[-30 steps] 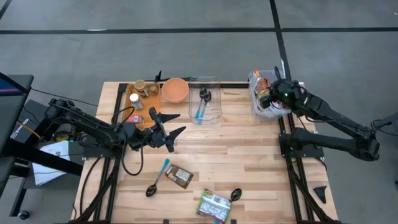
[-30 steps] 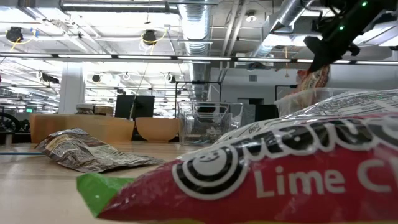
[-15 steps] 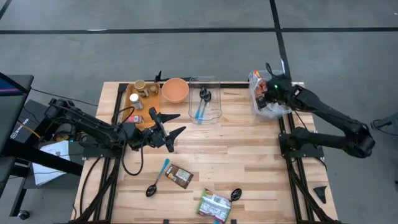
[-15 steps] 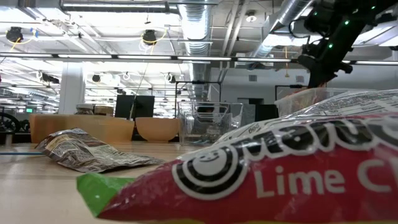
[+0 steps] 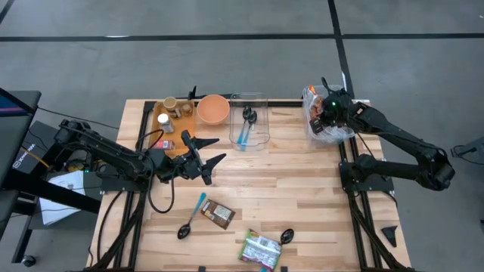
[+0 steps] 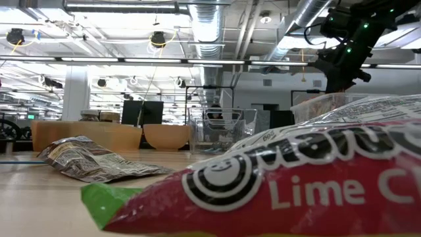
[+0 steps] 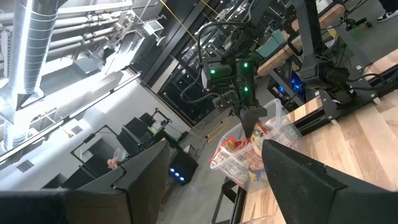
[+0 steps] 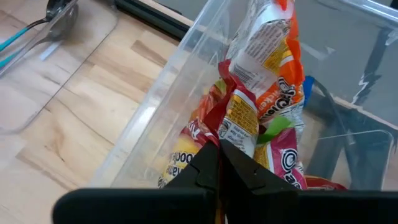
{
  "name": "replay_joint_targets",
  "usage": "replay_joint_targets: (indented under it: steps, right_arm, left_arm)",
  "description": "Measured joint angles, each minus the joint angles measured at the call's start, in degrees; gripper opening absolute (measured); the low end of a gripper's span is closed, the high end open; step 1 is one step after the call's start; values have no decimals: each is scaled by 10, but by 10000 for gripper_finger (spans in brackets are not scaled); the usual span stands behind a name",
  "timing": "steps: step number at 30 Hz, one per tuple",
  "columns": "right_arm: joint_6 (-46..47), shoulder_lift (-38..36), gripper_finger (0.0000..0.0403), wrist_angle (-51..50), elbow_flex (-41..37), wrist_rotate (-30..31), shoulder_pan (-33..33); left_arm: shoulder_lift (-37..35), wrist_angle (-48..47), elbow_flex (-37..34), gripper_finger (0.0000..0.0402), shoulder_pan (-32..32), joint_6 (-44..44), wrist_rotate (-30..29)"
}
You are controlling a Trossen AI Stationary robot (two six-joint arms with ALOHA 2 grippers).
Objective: Pick & Place Food Item
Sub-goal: Put the red noodle pack into the transparent bin
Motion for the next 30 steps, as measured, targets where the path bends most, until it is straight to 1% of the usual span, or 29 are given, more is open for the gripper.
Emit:
replay_joint_targets:
  steps: [7,16,23,30]
  right_arm:
    - [4,0,2,-2,0,-1,0]
    - [4,21,2,4,0,-2,0]
    - [4,22,10,0,0,-3,0]
    - [9,22,3,-4,0,-4,0]
  left_arm:
    - [0,0,0,250,0,0,0]
    - [0,0,0,250,0,0,0]
    - [0,0,0,250,0,0,0]
    - [0,0,0,250,0,0,0]
